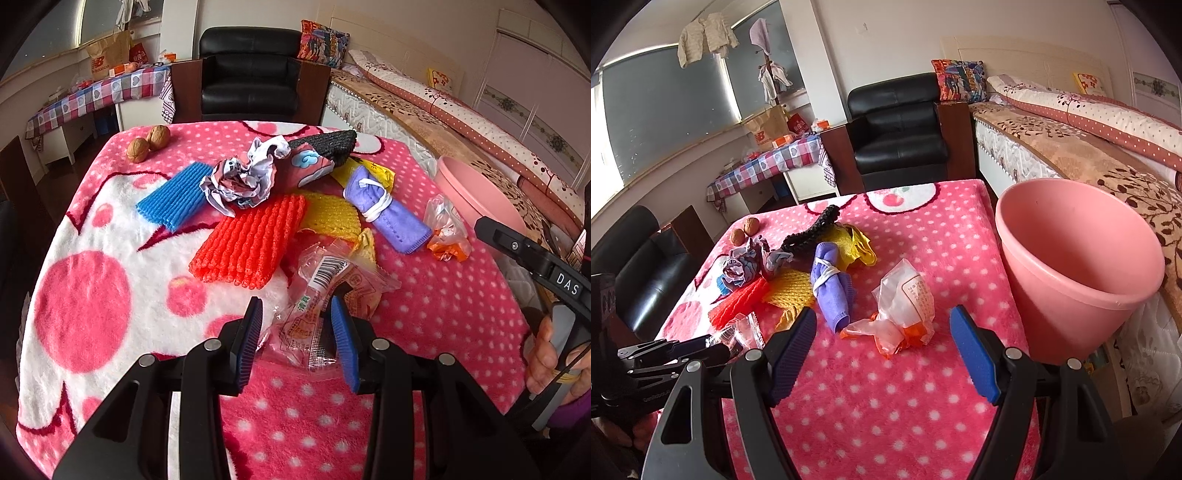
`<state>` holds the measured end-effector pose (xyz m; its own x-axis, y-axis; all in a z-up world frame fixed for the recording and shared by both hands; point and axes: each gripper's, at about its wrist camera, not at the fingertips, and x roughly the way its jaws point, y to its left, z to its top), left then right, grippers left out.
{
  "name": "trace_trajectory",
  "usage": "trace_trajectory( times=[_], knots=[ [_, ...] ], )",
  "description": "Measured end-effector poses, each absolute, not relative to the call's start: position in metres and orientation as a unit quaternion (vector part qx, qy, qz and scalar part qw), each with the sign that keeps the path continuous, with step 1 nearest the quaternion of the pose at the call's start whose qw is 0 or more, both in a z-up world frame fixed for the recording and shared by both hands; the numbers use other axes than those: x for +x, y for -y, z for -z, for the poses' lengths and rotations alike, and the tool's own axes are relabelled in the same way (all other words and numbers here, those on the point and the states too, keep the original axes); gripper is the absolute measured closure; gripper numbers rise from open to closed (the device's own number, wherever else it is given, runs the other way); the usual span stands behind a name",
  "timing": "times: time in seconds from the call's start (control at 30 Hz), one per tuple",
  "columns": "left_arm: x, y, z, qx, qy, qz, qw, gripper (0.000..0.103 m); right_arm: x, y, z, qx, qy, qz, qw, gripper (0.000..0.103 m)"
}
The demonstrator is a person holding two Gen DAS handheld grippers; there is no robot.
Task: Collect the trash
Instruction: 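Close the left tool on a clear plastic wrapper while the right tool grasps a clear bag, then carry both wrappers over the pink bucket and open both tools to drop them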
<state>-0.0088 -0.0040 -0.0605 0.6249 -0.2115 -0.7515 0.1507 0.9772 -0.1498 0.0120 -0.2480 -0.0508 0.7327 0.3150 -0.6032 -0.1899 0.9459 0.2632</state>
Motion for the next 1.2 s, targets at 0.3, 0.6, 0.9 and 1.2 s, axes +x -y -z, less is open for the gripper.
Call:
trace_trajectory(
  times=[0.3, 0.6, 0.9, 1.2],
  knots=[
    [-0.016, 0.009, 0.042, -0.03, -0.39, 0.124, 0.912, 0.099, 0.021, 0.252, 0.056, 0.107, -0.355, -0.144, 0.917, 0.042],
    [-0.021, 0.014, 0.017, -0.032, -0.365, 0.16, 0.917, 0.099, 0.041, 0.25, 0.068, 0.112, -0.397, -0.134, 0.901, 0.044],
    [-0.012, 0.031, -0.007, -0.024, -0.343, 0.171, 0.923, 0.099, 0.042, 0.264, 0.062, 0.133, -0.392, -0.157, 0.897, 0.075],
    [0.017, 0.081, -0.032, -0.027, -0.314, 0.199, 0.928, 0.099, 0.033, 0.317, 0.024, 0.162, -0.326, -0.12, 0.923, 0.075]
  ],
)
